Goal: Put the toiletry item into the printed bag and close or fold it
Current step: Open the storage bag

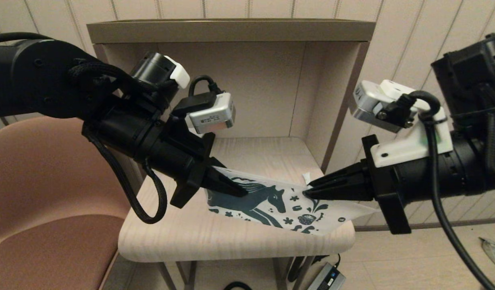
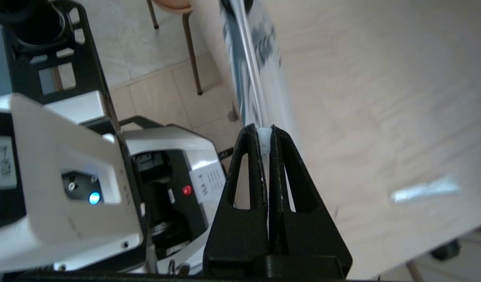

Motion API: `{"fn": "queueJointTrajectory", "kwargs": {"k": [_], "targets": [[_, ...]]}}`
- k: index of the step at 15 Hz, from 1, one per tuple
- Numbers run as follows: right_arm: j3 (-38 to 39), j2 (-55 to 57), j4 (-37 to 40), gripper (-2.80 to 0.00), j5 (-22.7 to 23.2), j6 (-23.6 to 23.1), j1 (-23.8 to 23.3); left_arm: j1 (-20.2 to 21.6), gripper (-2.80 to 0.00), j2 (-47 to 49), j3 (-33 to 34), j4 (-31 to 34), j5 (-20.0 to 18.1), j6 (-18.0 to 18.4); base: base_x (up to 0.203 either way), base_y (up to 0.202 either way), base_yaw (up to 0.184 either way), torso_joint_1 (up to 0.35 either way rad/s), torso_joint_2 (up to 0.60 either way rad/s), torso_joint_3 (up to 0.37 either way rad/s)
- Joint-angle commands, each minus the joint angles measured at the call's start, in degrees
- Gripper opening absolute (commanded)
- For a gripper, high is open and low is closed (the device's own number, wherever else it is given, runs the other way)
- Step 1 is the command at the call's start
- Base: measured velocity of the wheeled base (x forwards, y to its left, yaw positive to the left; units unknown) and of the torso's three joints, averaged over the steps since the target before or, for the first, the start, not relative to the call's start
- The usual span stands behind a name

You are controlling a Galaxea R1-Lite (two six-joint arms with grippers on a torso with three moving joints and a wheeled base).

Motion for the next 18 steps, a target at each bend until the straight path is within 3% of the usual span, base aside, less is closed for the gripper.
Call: {"fn": "queueJointTrajectory", "kwargs": {"k": [1,9,18], "targets": [[2.64,-2.83,-0.01,-2.80,0.51,-0.18,-1.28,0.03,-2.80,0.04,-0.02,0.32,-0.18,0.26,0.000,0.000,0.000,0.000,0.00,0.000],[7.34,-7.38,-0.04,-2.80,1.69,-0.85,-6.33,0.03,-2.80,-0.13,0.50,0.32,-0.09,0.26,0.000,0.000,0.000,0.000,0.00,0.000],[9.32,-8.87,-0.09,-2.80,2.47,-1.24,-8.09,0.38,-2.80,-0.13,1.03,0.23,0.00,0.44,0.000,0.000,0.000,0.000,0.00,0.000]]}}
